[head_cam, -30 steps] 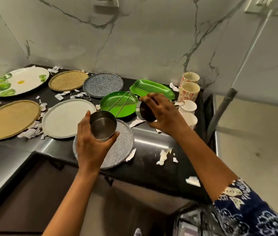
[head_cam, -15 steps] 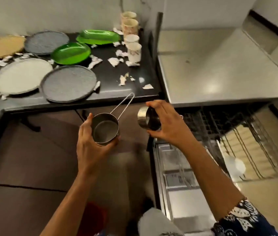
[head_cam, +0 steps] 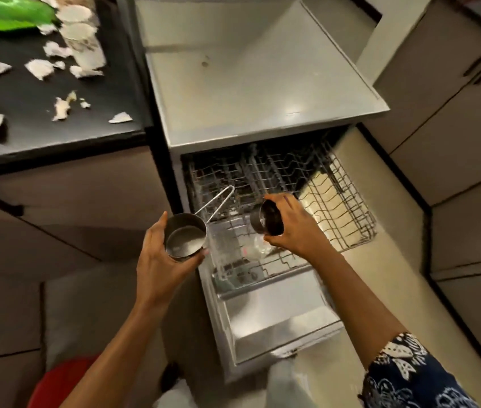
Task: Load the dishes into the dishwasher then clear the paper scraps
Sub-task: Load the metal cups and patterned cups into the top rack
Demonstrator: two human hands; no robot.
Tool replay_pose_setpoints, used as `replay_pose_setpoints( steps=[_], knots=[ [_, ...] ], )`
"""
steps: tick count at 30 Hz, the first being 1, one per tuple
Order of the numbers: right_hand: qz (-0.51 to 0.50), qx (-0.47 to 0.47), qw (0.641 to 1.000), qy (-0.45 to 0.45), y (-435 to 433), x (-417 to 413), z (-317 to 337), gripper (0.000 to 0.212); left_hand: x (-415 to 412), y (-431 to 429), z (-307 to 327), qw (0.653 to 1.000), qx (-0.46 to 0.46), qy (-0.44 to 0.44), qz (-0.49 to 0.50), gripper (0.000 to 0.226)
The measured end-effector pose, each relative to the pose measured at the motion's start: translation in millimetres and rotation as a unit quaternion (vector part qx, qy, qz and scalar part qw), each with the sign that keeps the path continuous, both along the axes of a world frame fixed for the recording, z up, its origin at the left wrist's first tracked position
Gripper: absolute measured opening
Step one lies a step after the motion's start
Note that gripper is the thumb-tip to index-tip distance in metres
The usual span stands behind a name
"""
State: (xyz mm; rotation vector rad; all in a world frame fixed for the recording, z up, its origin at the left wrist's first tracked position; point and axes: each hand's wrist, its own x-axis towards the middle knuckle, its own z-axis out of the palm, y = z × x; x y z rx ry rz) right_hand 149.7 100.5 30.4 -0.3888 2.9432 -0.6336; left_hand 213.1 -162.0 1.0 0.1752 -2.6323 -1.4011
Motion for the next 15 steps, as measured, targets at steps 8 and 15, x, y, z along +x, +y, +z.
replay_pose_setpoints(
  steps=[8, 15],
  knots=[
    [0.044, 0.010, 0.999, -0.008, 125, -68, -58, 0.081, -32, 143, -58, 0.998, -0.027, -0.054, 0.028, 0.096],
    [0.003, 0.012, 1.000, 0.015, 198, -115, -89, 0.080, -49, 211, -92, 0.992, -0.027, -0.092, 0.077, 0.095]
  ],
)
